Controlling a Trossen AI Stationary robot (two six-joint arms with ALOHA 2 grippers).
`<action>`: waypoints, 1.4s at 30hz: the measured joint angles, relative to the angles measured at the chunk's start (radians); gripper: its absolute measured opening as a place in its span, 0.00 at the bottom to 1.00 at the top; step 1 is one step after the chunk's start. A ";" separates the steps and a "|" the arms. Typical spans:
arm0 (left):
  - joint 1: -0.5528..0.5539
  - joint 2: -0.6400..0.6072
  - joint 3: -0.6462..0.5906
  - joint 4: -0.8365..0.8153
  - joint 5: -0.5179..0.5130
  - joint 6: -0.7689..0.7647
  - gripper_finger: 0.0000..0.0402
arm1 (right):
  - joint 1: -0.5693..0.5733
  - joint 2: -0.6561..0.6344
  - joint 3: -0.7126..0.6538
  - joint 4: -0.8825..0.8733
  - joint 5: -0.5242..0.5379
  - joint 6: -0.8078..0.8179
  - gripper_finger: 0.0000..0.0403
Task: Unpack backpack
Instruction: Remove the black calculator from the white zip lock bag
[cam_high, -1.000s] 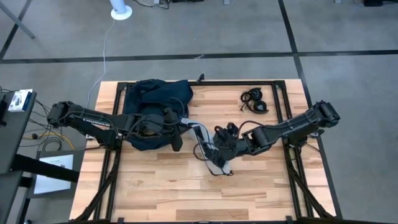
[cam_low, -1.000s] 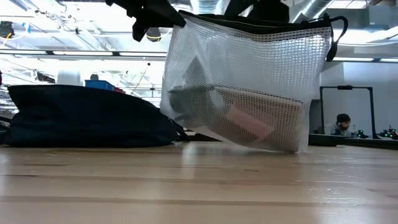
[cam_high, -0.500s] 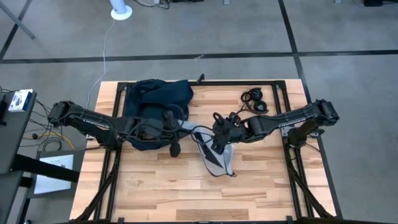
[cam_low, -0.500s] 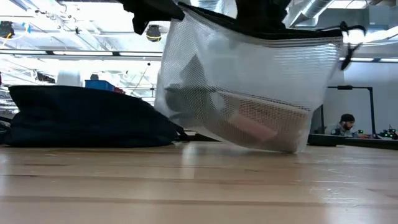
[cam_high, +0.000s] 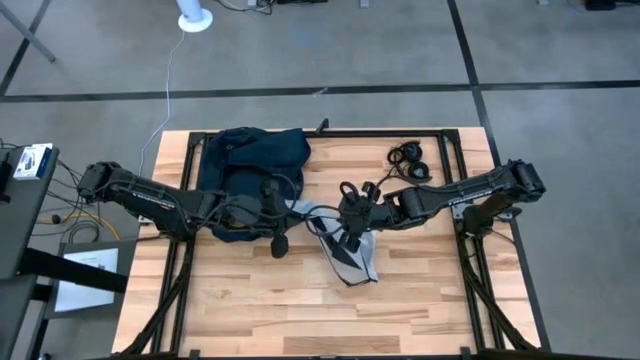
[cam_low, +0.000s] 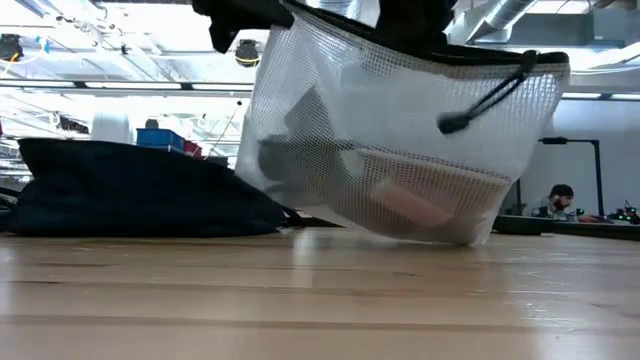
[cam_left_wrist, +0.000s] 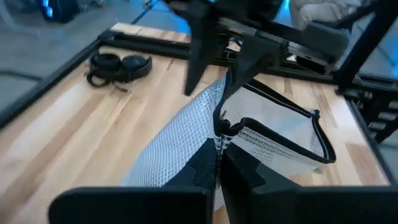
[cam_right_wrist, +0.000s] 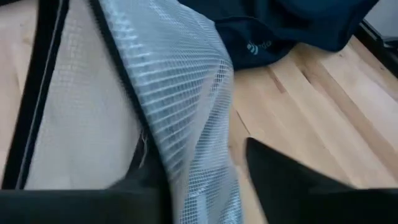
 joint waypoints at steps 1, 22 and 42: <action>0.003 0.000 0.000 -0.012 0.000 -0.017 0.02 | 0.000 0.000 0.000 -0.001 0.000 -0.011 0.15; -0.023 -0.013 0.001 -0.087 0.017 -0.077 0.50 | -0.021 0.000 0.000 -0.094 -0.005 -0.024 0.00; -0.128 -0.092 0.013 -0.201 0.161 -0.095 0.50 | -0.093 0.000 -0.001 -0.244 0.182 0.185 0.00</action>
